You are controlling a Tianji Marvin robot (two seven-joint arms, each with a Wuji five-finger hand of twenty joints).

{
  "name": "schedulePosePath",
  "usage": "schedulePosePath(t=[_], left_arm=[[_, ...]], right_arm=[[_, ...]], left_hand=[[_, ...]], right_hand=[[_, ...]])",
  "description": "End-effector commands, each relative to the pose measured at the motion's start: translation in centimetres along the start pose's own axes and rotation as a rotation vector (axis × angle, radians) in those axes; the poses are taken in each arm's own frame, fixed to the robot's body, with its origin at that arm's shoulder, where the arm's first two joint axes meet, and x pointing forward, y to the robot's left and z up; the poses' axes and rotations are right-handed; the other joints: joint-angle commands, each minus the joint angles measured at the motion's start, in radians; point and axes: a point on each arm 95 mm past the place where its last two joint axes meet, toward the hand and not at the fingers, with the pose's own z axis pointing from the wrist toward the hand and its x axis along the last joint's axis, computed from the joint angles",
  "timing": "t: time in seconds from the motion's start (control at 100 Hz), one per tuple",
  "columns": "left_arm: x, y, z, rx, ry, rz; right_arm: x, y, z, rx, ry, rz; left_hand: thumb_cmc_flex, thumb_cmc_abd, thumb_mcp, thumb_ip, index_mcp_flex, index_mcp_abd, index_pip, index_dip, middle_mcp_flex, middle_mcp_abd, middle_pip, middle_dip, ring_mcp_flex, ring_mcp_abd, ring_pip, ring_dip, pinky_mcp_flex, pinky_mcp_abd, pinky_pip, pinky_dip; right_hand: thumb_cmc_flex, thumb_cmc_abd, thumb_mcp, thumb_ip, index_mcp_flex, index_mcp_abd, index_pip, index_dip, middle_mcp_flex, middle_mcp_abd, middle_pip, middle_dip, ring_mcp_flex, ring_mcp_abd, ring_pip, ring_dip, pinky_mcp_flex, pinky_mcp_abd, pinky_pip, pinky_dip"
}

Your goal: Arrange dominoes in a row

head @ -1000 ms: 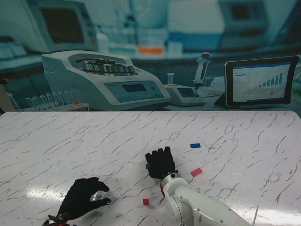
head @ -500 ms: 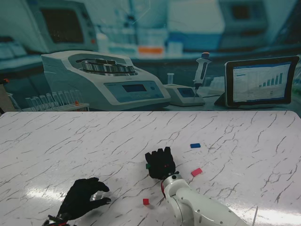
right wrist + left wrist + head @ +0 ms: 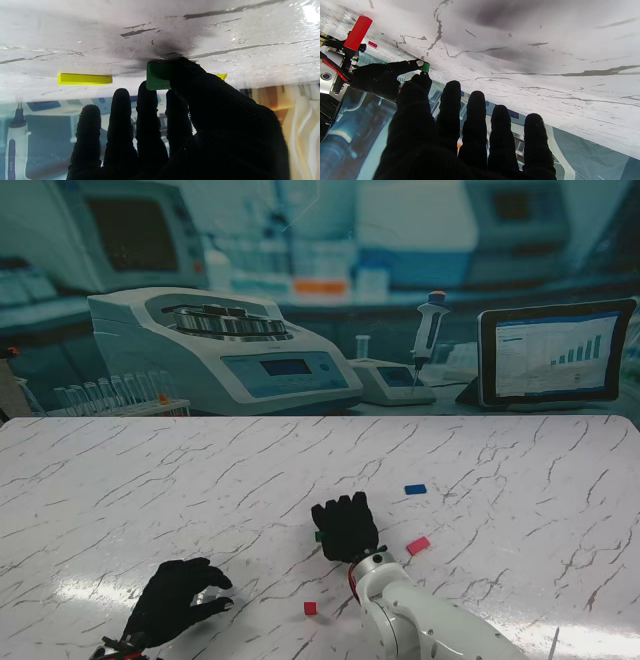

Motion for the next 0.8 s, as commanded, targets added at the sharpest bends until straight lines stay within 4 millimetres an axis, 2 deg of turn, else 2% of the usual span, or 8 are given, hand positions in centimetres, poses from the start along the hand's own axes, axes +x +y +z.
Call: schedulePosePath(t=[0.0,0.27,0.5,0.79], left_arm=[[0.25,0.44,-0.23,-0.014,0.010,-0.017],[0.18,0.42,-0.27,-0.013,0.005,-0.015],[0.14,0.39,-0.27,-0.016,0.004,-0.013],[0.08,0.42,-0.29,-0.018,0.001,-0.012]], right_arm=[[0.02,-1.29,-1.03,0.032,0.003,0.000],[0.07,-1.36,-1.03,0.021,0.011,0.015],[-0.11,-1.25,-0.90,0.027,0.017,0.030],[-0.26,-0.94,-0.72,0.045,0.036,0.041]], left_hand=[[0.047,0.008,-0.025,-0.043,0.007,-0.031,0.014,0.015,0.024,-0.020,0.017,0.011,0.008,-0.022,0.012,0.011,-0.003,0.013,0.032,0.016],[0.082,0.004,-0.042,-0.054,0.004,-0.039,0.028,0.009,0.028,-0.022,0.020,0.012,0.011,-0.022,0.014,0.011,-0.002,0.013,0.033,0.016],[0.072,0.003,-0.047,-0.051,0.003,-0.039,0.035,0.007,0.029,-0.024,0.021,0.012,0.012,-0.024,0.015,0.012,-0.001,0.013,0.034,0.017],[0.061,-0.002,-0.044,-0.046,0.002,-0.040,0.043,0.005,0.031,-0.027,0.024,0.014,0.012,-0.022,0.016,0.012,-0.001,0.013,0.034,0.017]], right_hand=[[0.072,-0.003,0.046,-0.004,0.051,-0.071,0.077,0.003,-0.012,-0.009,0.025,0.014,-0.007,-0.012,0.026,0.017,-0.003,0.008,0.020,-0.009],[0.061,-0.006,0.050,-0.006,0.046,-0.072,0.094,0.018,-0.012,-0.005,0.040,0.033,0.002,-0.006,0.040,0.027,0.001,0.012,0.025,-0.009],[0.055,0.004,0.044,0.002,-0.012,-0.055,-0.032,-0.074,-0.012,0.029,-0.044,-0.029,-0.002,0.009,0.029,0.028,0.000,0.015,0.023,-0.011],[0.052,0.013,0.041,0.009,-0.057,-0.044,-0.115,-0.113,-0.020,0.047,-0.085,-0.056,-0.009,0.024,0.012,0.025,-0.005,0.020,0.014,-0.015]])
